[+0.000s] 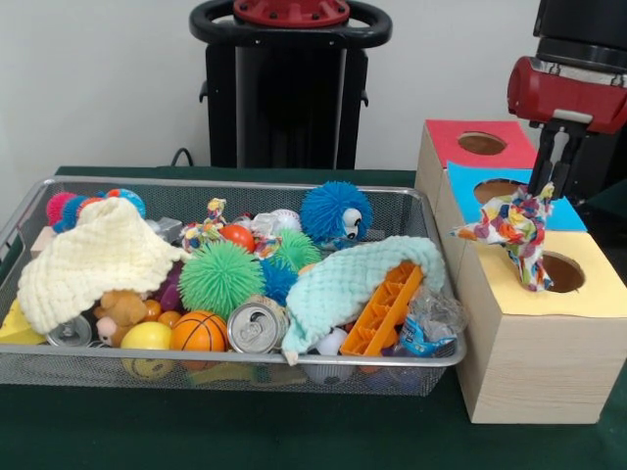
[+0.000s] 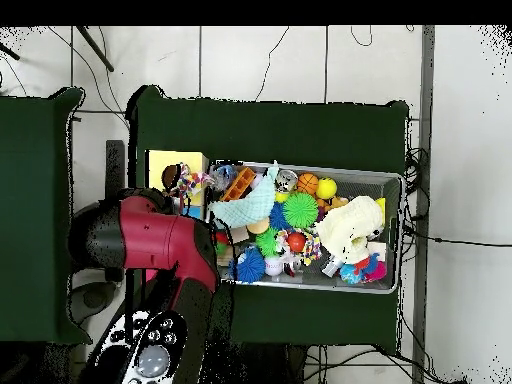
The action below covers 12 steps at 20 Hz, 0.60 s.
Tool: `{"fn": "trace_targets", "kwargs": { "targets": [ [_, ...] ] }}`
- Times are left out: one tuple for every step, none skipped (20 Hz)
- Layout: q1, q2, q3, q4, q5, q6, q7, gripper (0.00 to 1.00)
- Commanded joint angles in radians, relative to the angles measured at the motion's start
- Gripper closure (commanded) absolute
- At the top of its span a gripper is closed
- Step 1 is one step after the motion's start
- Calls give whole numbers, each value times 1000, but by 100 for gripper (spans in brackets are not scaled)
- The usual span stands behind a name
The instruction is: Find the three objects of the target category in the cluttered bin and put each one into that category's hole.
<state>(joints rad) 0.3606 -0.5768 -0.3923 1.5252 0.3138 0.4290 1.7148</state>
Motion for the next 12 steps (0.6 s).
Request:
{"fn": "trace_targets", "kwargs": {
  "targets": [
    [-53, 38, 93, 69, 40, 29, 230, 100],
    [-60, 35, 102, 75, 41, 23, 225, 100],
    [-66, 32, 111, 80, 42, 16, 220, 100],
    [-73, 29, 119, 85, 43, 10, 215, 100],
    [-74, 29, 122, 86, 43, 8, 215, 100],
    [-76, 29, 124, 87, 43, 7, 215, 100],
    [-78, 29, 126, 88, 42, 5, 214, 100],
    [-80, 29, 128, 88, 42, 4, 214, 100],
    [-91, 23, 145, 102, 46, -13, 210, 100],
    [-102, 16, 161, 116, 49, -29, 205, 100],
    [-107, 15, 168, 120, 50, -35, 203, 100],
    [-110, 14, 173, 125, 50, -42, 203, 100]
  ]
}}
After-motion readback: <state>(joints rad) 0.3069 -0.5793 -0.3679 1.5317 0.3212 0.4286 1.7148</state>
